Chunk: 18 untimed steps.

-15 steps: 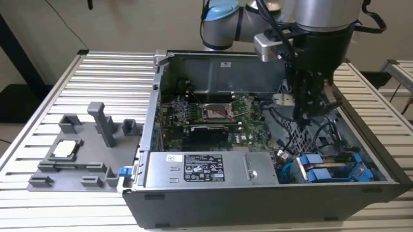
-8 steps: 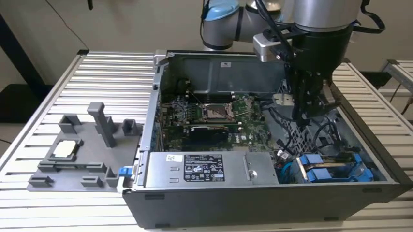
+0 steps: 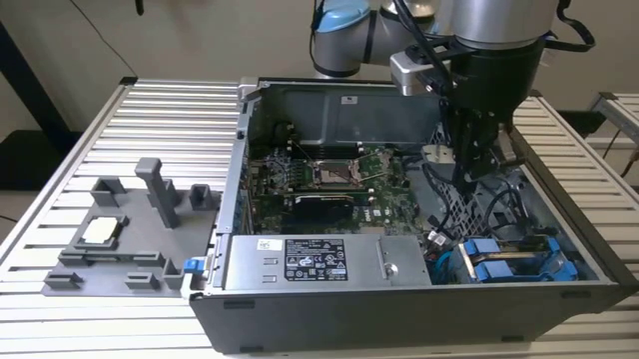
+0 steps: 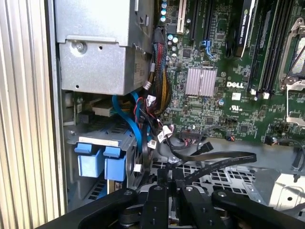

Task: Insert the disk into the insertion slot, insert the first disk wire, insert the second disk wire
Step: 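Insert the second disk wire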

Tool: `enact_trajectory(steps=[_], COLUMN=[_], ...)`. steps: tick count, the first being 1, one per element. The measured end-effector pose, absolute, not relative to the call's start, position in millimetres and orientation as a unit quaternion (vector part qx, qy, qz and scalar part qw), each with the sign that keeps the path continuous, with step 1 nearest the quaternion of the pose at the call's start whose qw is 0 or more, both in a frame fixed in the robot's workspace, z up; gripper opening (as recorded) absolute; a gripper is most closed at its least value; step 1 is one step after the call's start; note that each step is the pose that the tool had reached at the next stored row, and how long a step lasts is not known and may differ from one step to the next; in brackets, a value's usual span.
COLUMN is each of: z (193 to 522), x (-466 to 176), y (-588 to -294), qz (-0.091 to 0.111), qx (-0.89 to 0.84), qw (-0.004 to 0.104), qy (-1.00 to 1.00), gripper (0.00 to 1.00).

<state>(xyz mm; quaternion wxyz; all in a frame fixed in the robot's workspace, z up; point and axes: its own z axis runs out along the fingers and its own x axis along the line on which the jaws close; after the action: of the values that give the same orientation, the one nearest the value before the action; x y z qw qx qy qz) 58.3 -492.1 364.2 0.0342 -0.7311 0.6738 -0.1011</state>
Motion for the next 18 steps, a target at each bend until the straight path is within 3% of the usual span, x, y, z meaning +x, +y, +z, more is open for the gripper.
enact_trajectory(steps=[8,18], z=[364,363], x=[60,79], y=[-494,-515], qz=[-0.1,-0.083], qx=[-0.731,-0.733], qw=[0.033,0.017], qy=[0.674,0.674], gripper=[0.16,0.16])
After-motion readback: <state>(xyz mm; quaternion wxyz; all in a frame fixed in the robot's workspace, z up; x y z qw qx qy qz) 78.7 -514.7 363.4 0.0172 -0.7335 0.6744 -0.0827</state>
